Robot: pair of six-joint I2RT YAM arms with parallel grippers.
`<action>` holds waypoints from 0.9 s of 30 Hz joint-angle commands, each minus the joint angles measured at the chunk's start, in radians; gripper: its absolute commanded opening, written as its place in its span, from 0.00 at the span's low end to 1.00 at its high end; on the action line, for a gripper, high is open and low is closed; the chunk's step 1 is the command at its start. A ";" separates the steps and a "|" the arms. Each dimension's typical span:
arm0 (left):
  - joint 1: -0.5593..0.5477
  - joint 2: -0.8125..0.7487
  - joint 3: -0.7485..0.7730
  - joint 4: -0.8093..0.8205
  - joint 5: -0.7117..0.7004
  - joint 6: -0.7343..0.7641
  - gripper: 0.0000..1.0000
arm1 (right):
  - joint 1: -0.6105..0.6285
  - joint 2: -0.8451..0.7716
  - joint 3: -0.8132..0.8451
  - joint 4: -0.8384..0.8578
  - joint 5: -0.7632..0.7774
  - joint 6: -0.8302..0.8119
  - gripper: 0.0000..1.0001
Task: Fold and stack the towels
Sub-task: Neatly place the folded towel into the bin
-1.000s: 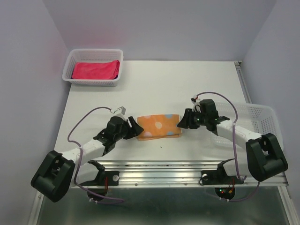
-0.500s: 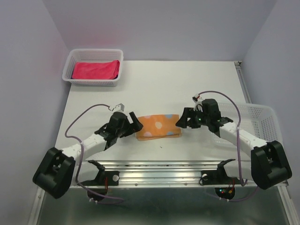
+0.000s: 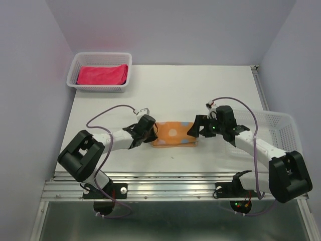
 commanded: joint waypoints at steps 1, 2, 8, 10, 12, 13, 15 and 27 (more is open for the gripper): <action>-0.020 0.089 0.047 -0.126 -0.076 -0.006 0.00 | 0.006 -0.031 0.069 0.010 0.011 -0.014 1.00; -0.021 0.109 0.072 -0.126 -0.093 0.006 0.00 | 0.006 -0.045 0.079 0.005 0.013 -0.028 1.00; -0.021 0.086 0.221 -0.222 -0.303 0.128 0.00 | 0.006 -0.069 0.136 -0.050 0.050 -0.042 1.00; -0.021 0.083 0.265 -0.220 -0.382 0.217 0.00 | 0.006 -0.078 0.148 -0.049 0.056 -0.040 1.00; -0.017 0.092 0.342 -0.222 -0.474 0.340 0.00 | 0.007 -0.086 0.161 -0.055 0.071 -0.048 1.00; -0.012 0.098 0.371 -0.220 -0.504 0.377 0.00 | 0.007 -0.094 0.162 -0.058 0.080 -0.051 1.00; 0.002 0.121 0.444 -0.196 -0.553 0.525 0.00 | 0.006 -0.104 0.164 -0.067 0.102 -0.056 1.00; 0.239 0.321 0.886 -0.169 -0.532 1.030 0.00 | 0.006 -0.135 0.138 -0.112 0.257 -0.049 1.00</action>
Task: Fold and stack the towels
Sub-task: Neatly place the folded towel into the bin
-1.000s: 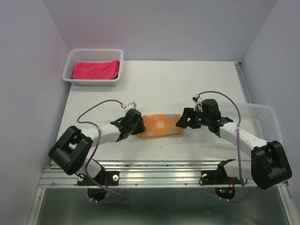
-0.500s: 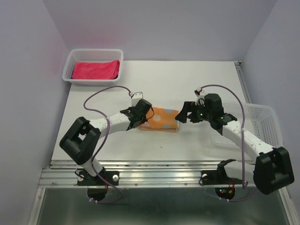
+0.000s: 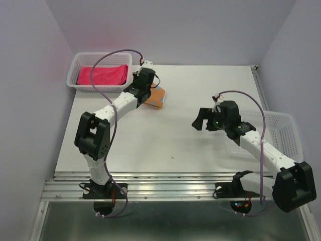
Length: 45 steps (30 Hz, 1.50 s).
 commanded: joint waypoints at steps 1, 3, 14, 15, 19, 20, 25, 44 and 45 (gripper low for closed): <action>0.079 0.039 0.144 0.027 -0.046 0.243 0.00 | 0.007 -0.041 0.033 0.006 0.062 -0.013 1.00; 0.111 0.079 0.233 0.008 -0.037 0.287 0.00 | 0.006 -0.042 0.030 0.006 0.071 -0.013 1.00; 0.268 0.182 0.600 -0.102 0.020 0.438 0.00 | 0.006 -0.013 0.035 0.006 0.085 -0.013 1.00; 0.277 0.182 0.611 -0.104 0.026 0.444 0.00 | 0.006 -0.010 0.035 0.007 0.083 -0.015 1.00; 0.331 0.184 0.646 -0.111 0.067 0.442 0.00 | 0.006 0.010 0.039 0.004 0.091 -0.012 1.00; 0.341 0.185 0.645 -0.113 0.084 0.442 0.00 | 0.006 0.013 0.039 0.004 0.092 -0.013 1.00; 0.403 0.207 0.626 -0.096 0.208 0.406 0.00 | 0.006 0.033 0.044 0.003 0.103 -0.013 1.00; 0.559 0.399 0.680 0.031 0.193 0.409 0.00 | 0.006 0.108 0.079 -0.001 0.172 -0.018 1.00; 0.564 0.400 0.677 0.034 0.193 0.410 0.00 | 0.006 0.114 0.082 0.001 0.175 -0.018 1.00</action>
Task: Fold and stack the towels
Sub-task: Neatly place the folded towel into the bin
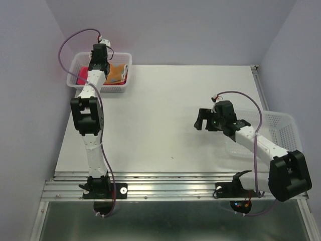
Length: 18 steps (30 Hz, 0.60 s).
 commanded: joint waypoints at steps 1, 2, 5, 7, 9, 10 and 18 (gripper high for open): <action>0.060 -0.037 0.051 0.088 0.001 0.007 0.00 | 0.006 0.020 0.075 0.019 0.029 -0.012 1.00; 0.063 -0.036 0.046 0.090 0.004 0.008 0.00 | 0.006 0.026 0.076 0.022 0.028 -0.014 1.00; 0.074 -0.029 0.040 0.092 0.021 0.011 0.00 | 0.006 0.044 0.081 0.024 0.023 -0.012 1.00; 0.080 -0.020 0.040 0.078 0.071 0.016 0.00 | 0.006 0.055 0.086 0.019 0.020 -0.015 1.00; 0.081 0.007 0.063 0.041 0.079 0.013 0.06 | 0.007 0.060 0.092 0.011 0.023 -0.012 1.00; 0.081 0.018 0.104 0.003 0.065 0.005 0.23 | 0.006 0.058 0.089 0.011 0.025 -0.015 1.00; 0.081 -0.037 0.212 -0.056 -0.039 -0.077 0.99 | 0.006 0.044 0.093 0.013 0.024 -0.001 1.00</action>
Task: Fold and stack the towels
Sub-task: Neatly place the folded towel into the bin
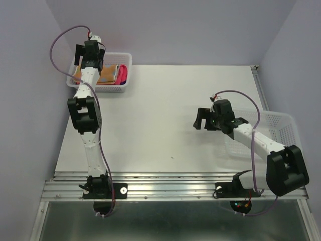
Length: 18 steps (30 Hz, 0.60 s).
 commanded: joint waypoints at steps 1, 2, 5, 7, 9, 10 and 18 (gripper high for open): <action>0.001 -0.121 0.084 -0.020 -0.040 -0.077 0.99 | 0.006 -0.022 0.065 0.015 0.023 0.003 1.00; 0.000 -0.142 0.087 -0.027 -0.038 -0.094 0.99 | 0.006 -0.026 0.067 0.014 0.029 0.012 1.00; -0.003 -0.284 0.073 -0.069 0.017 -0.174 0.99 | 0.006 -0.060 0.067 0.015 0.045 0.043 1.00; -0.008 -0.357 0.009 -0.075 0.078 -0.244 0.99 | 0.006 -0.081 0.067 0.014 0.065 0.055 1.00; -0.023 -0.472 -0.082 -0.071 0.134 -0.339 0.99 | 0.006 -0.126 0.066 0.003 0.102 0.089 1.00; -0.031 -0.512 -0.114 -0.080 0.132 -0.339 0.99 | 0.006 -0.144 0.066 0.000 0.147 0.104 1.00; -0.270 -1.196 -0.945 0.121 0.098 -0.807 0.99 | 0.004 -0.330 0.024 -0.023 0.348 0.228 1.00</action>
